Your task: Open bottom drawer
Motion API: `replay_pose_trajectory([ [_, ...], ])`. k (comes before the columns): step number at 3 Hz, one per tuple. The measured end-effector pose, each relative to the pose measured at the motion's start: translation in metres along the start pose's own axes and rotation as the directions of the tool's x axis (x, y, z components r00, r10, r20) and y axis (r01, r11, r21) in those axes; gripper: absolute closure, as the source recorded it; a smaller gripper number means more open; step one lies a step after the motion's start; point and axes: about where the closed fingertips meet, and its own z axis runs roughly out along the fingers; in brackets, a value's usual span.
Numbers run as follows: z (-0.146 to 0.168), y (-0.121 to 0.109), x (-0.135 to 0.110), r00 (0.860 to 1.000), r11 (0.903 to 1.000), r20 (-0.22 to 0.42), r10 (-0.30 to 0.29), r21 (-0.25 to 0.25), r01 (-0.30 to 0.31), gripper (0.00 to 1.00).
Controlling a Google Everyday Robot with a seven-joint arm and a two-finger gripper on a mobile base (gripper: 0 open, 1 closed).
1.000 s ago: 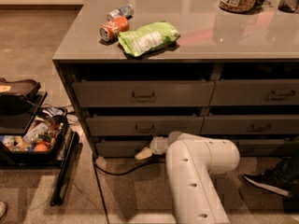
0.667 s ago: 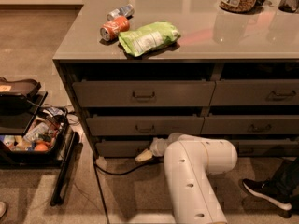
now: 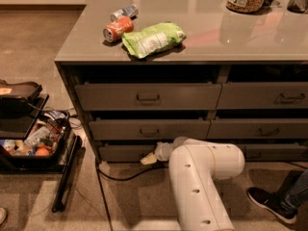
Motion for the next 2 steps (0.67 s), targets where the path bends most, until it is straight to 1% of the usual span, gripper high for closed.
replay_pose_trajectory([
  [2, -0.0008, -0.0033, -0.0007, 1.0, 1.0, 0.004, 0.002, -0.001, -0.002, 0.65],
])
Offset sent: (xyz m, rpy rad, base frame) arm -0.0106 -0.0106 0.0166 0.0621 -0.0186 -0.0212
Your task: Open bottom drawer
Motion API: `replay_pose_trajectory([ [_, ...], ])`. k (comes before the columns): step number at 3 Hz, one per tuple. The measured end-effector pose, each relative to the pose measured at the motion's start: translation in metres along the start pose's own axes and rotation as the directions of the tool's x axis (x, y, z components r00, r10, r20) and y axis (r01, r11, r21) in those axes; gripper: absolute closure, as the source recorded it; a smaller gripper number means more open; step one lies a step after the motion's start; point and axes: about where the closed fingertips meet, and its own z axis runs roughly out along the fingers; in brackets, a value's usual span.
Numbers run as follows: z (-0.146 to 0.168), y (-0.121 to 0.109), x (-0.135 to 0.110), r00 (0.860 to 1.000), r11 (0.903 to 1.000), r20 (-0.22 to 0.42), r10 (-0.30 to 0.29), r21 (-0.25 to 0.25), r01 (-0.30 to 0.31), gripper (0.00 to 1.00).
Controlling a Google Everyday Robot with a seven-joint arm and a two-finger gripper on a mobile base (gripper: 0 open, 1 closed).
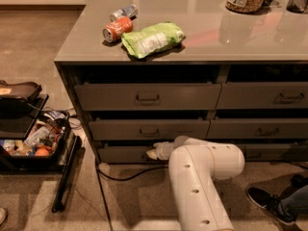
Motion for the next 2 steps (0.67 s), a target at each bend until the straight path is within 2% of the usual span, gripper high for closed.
replay_pose_trajectory([
  [1, -0.0011, -0.0044, 0.0003, 1.0, 1.0, 0.0, 0.0, 0.0, 0.0, 0.89],
  [2, -0.0038, -0.0049, 0.0026, 1.0, 1.0, 0.0, 0.0, 0.0, 0.0, 1.0],
])
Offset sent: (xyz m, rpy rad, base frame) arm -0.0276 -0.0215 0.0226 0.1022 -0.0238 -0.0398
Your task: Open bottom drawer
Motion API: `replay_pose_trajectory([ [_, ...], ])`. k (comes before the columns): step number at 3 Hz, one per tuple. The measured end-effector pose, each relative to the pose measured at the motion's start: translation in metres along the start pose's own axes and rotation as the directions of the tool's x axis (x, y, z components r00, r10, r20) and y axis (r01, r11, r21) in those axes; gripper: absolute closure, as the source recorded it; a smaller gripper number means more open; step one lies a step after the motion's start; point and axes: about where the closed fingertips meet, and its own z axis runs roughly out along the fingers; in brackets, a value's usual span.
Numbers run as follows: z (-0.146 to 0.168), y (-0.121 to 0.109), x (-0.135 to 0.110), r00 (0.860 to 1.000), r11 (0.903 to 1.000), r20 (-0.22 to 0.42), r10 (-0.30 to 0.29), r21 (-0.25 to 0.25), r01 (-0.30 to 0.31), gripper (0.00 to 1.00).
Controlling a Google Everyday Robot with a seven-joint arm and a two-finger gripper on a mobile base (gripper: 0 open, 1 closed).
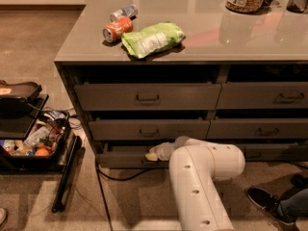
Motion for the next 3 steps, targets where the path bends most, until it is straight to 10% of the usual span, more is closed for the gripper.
replay_pose_trajectory([
  [1, -0.0046, 0.0031, 0.001, 1.0, 1.0, 0.02, 0.009, -0.003, -0.009, 1.0],
  [3, -0.0046, 0.0031, 0.0011, 1.0, 0.9999, 0.02, 0.01, -0.004, -0.009, 0.58],
])
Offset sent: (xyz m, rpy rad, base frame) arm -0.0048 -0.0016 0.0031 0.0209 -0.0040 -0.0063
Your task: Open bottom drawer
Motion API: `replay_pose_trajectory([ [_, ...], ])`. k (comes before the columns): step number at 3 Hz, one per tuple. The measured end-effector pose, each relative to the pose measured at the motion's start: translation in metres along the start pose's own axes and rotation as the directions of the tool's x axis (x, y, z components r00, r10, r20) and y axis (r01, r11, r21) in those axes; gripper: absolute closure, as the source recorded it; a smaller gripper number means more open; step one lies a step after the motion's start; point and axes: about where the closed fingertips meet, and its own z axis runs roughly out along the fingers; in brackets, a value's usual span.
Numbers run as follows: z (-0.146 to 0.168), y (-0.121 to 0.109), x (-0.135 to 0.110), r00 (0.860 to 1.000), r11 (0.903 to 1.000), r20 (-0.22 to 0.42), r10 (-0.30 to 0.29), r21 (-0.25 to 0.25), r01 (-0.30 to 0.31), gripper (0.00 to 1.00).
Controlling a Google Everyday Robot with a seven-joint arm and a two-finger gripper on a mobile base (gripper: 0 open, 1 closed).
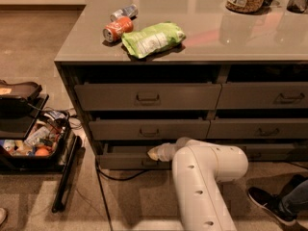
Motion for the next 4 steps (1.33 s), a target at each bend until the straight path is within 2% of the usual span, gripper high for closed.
replay_pose_trajectory([
  [2, -0.001, 0.01, 0.018, 0.999, 0.9992, -0.035, 0.026, -0.031, -0.027, 0.11],
  [3, -0.011, 0.017, 0.028, 0.998, 0.9989, -0.055, 0.03, -0.034, -0.032, 0.0],
  [4, -0.008, 0.013, 0.019, 0.998, 0.9989, -0.045, 0.032, -0.033, -0.033, 0.0],
])
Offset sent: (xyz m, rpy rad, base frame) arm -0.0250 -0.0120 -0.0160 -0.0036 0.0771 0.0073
